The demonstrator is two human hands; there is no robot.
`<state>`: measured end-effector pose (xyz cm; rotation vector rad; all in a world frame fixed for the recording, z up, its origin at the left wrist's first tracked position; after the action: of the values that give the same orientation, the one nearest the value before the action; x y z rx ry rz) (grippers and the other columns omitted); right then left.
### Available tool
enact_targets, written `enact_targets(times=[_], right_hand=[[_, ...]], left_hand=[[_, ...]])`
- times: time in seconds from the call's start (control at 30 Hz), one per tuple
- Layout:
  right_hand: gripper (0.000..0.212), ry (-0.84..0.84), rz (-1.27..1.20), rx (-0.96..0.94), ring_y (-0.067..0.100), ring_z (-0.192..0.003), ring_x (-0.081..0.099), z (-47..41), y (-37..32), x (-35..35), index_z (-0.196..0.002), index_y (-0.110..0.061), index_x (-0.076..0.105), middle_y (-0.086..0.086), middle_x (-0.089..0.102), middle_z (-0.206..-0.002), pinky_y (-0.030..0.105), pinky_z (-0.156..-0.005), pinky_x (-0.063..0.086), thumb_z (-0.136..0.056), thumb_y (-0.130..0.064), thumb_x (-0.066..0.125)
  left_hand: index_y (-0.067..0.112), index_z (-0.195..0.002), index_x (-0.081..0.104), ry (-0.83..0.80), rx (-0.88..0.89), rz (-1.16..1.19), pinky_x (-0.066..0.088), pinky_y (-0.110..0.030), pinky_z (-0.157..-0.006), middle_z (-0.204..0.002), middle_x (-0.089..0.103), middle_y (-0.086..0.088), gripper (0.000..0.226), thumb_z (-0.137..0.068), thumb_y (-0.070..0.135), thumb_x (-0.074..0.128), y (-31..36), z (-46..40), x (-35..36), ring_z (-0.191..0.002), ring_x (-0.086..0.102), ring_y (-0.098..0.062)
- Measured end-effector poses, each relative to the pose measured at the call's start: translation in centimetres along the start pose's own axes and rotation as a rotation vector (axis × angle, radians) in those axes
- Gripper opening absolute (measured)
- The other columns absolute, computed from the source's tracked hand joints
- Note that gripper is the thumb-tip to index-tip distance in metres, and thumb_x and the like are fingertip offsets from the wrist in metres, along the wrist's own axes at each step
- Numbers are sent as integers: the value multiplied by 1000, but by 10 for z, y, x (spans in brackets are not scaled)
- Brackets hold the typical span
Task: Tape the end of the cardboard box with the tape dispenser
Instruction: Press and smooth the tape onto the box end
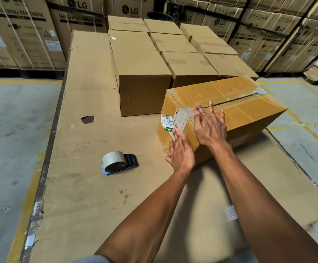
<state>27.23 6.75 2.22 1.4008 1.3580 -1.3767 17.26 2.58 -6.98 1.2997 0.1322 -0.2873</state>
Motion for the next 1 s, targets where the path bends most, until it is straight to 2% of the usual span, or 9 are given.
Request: enact_targets(times=[0.07, 0.17, 0.3, 0.43, 0.57, 0.67, 0.77, 0.9, 1.0], right_hand=[[74, 12, 6, 37, 22, -164, 0, 1, 2, 0, -165, -19, 28, -6, 23, -173, 56, -131, -7, -102, -50, 4], [69, -11, 27, -61, 22, -164, -4, 4, 3, -2, -167, -38, 13, -14, 14, -174, 60, -130, -6, -101, -51, 0], [75, -61, 7, -122, 21, -164, 4, 3, 1, -6, -161, -43, 32, -22, 21, -170, 63, -130, -2, -95, -56, -2], [73, -30, 39, -43, 24, -164, 4, 1, 0, -1, -161, -38, 35, -20, 25, -169, 63, -130, -4, -98, -49, 1], [68, -15, 34, 21, 25, -164, 0, 0, -2, 0, -165, -33, 27, -14, 22, -172, 62, -130, -4, -102, -49, 5], [64, -29, 50, -73, 23, -164, -5, 3, -4, -2, -165, -45, 15, -15, 11, -174, 61, -130, -6, -102, -49, 3], [61, -102, 58, -121, 20, -164, -4, 0, -3, -1, -163, -50, 18, -20, 9, -173, 60, -129, -8, -104, -50, 3], [65, -79, 51, -30, 21, -164, -1, 1, -5, 0, -166, -36, 23, -18, 16, -173, 60, -130, -7, -104, -49, 7], [67, -96, 35, 11, 23, -164, 6, -1, -7, 0, -167, -31, 21, -14, 16, -174, 59, -131, -2, -104, -49, 7]], left_hand=[[49, -170, -5, -17, -7, -10, -1, -62, -126, -180, 4, 24, 64, -109, 67, 1, 2, -1, -2, -168, -2, -13], [50, -170, -4, 58, 137, 2, 5, -56, -122, -179, -2, 26, 63, -110, 67, 4, 22, 2, -5, -167, -5, -11], [48, -171, -1, 132, 301, 3, 11, -44, -115, -179, 1, 25, 66, -107, 67, 4, 38, -3, -4, -165, -2, -3], [50, -170, -7, 77, 219, -108, 13, -55, -120, -180, 6, 21, 67, -106, 71, -2, 5, -4, -2, -167, 1, -9], [41, -173, 6, 22, 83, -138, 13, -57, -120, -180, 9, 19, 76, -105, 72, -5, -13, -12, -8, -168, 2, -13], [43, -173, 5, 103, 150, -79, 12, -56, -120, -180, 9, 21, 72, -107, 70, -3, 7, -13, -20, -167, 5, -12], [44, -172, 5, 105, 278, -39, 12, -51, -119, -179, 8, 23, 68, -108, 68, 3, 32, -14, -22, -166, 5, -10], [42, -173, 7, 42, 213, -99, 9, -58, -125, -180, 11, 21, 75, -106, 74, -1, 27, -15, -21, -167, 4, -12], [34, -172, 24, 49, 138, -73, 7, -61, -127, -180, 18, 12, 75, -109, 69, 4, 24, -16, -28, -167, 14, -19]])
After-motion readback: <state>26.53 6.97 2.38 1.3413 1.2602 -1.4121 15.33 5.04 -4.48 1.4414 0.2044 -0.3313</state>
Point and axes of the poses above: each hand's wrist, its own z-axis away from the middle knuckle, its own x-axis out of the palm, y = z × x, the point moved 2 cm from there along -z, towards the middle knuckle
